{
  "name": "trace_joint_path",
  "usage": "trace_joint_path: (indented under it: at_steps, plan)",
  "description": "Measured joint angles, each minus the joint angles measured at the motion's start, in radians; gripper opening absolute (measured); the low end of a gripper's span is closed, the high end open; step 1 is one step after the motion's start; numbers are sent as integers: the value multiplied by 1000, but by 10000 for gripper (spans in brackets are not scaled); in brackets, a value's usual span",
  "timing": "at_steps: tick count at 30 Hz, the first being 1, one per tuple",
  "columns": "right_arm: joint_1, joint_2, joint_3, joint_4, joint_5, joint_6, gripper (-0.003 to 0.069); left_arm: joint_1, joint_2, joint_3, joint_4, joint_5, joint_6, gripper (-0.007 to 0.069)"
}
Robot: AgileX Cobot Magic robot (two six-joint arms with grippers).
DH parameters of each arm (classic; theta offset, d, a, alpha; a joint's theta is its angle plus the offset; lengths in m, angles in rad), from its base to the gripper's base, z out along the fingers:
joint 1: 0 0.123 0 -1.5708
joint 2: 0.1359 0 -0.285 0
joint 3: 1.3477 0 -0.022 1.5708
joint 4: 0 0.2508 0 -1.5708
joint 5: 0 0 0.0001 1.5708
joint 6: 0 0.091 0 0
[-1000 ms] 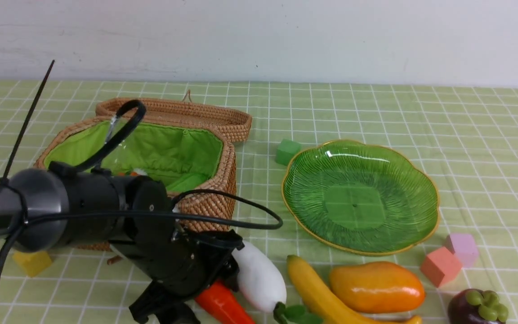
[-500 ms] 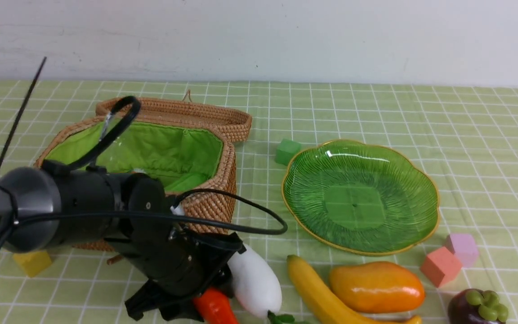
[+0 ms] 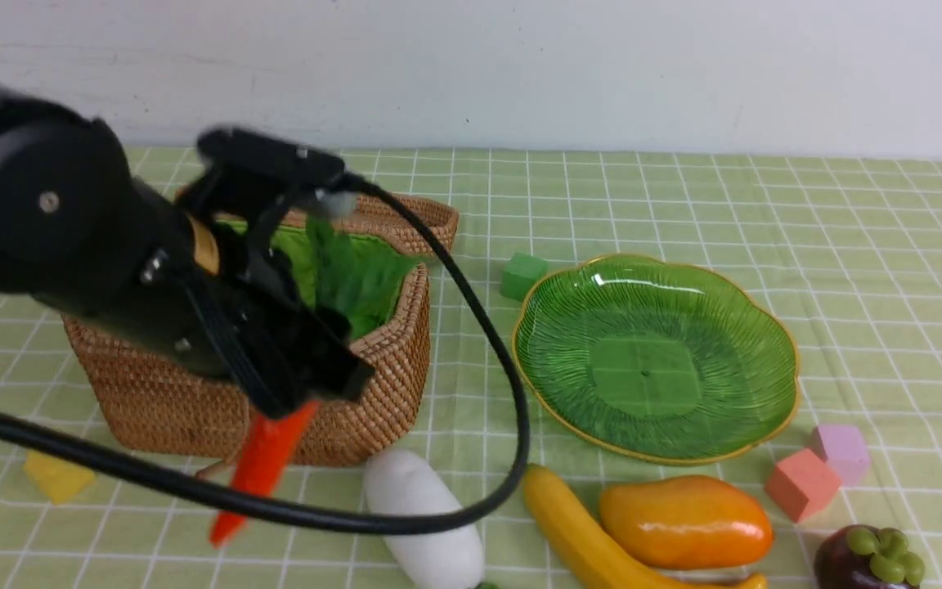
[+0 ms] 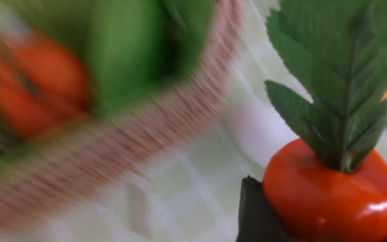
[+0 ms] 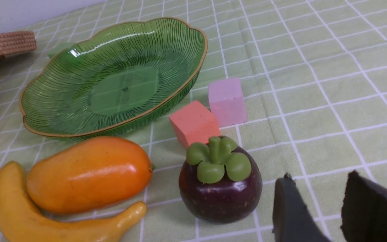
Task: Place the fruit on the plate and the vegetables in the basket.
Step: Use the left arm to grab a carrot and put it into the left basket, then take a daikon with your left arm and place it on the basket on the left.
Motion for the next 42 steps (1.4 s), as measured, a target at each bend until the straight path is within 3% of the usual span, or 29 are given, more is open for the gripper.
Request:
trace_joint_path:
  at_steps: [4, 8, 13, 22, 25, 28, 34, 39, 42]
  plan:
    - [0, 0, 0, 0, 0, 0, 240, 18, 60, -87, 342, -62, 121, 386]
    - [0, 0, 0, 0, 0, 0, 240, 88, 160, -127, 516, -123, 155, 386]
    - [0, 0, 0, 0, 0, 0, 240, 178, 282, -132, 573, -223, 195, 386]
    - [0, 0, 0, 0, 0, 0, 240, 186, 320, -132, 577, -379, 202, 386]
    - [0, 0, 0, 0, 0, 0, 240, 186, 322, -132, 551, -333, 202, 406]
    - [0, 0, 0, 0, 0, 0, 240, 186, 322, -132, 493, -288, 221, 480]
    - [0, 0, 0, 0, 0, 0, 240, 186, 322, -132, 339, -261, 331, 578]
    - [0, 0, 0, 0, 0, 0, 240, 186, 241, -132, 86, -183, 367, 586]
    - [0, 0, 0, 0, 0, 0, 240, 186, 123, -132, -108, -156, 299, 586]
